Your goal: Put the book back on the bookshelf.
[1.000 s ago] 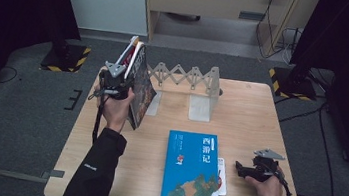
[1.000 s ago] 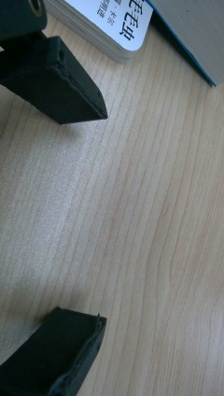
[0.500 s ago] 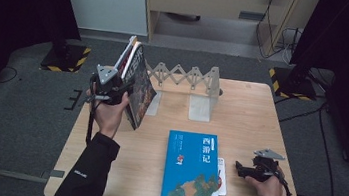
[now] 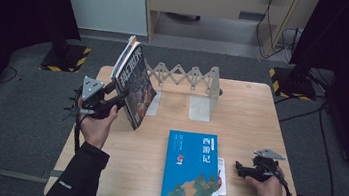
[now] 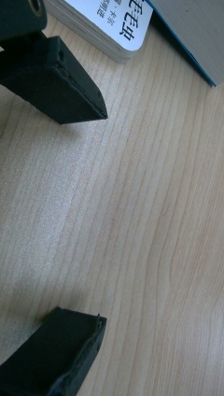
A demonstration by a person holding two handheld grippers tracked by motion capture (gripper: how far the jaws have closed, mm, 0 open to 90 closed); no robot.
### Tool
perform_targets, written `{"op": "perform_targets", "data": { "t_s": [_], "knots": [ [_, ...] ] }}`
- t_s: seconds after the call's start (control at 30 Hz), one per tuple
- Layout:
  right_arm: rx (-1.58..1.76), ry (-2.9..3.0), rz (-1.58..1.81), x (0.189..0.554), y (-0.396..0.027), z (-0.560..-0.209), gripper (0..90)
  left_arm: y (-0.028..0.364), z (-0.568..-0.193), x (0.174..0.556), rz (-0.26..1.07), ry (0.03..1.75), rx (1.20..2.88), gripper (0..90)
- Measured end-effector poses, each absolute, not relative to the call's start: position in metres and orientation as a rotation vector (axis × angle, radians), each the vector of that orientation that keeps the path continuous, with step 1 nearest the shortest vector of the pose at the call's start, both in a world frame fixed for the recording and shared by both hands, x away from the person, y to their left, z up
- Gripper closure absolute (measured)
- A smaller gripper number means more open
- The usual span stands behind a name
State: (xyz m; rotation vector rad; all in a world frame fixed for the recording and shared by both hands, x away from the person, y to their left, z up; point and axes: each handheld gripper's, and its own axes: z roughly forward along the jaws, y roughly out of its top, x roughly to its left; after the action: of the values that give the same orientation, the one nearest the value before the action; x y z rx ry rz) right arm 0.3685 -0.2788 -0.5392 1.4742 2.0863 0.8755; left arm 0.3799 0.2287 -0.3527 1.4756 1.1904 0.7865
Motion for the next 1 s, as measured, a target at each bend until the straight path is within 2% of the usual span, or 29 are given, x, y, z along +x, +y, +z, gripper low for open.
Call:
{"op": "perform_targets", "data": {
  "t_s": [0.17,0.5,1.0],
  "knots": [
    [1.474,2.086,0.876,0.368,-0.279,-0.539,3.3,0.237,-0.361,0.372,0.696,1.153,1.47,44.2],
    [1.478,2.091,0.878,0.369,-0.278,-0.539,2.2,0.243,-0.388,0.358,0.667,1.139,1.539,41.4],
    [1.481,2.094,0.866,0.37,-0.277,-0.539,0.2,0.224,-0.432,0.351,0.556,1.135,1.657,37.7]
  ]
}}
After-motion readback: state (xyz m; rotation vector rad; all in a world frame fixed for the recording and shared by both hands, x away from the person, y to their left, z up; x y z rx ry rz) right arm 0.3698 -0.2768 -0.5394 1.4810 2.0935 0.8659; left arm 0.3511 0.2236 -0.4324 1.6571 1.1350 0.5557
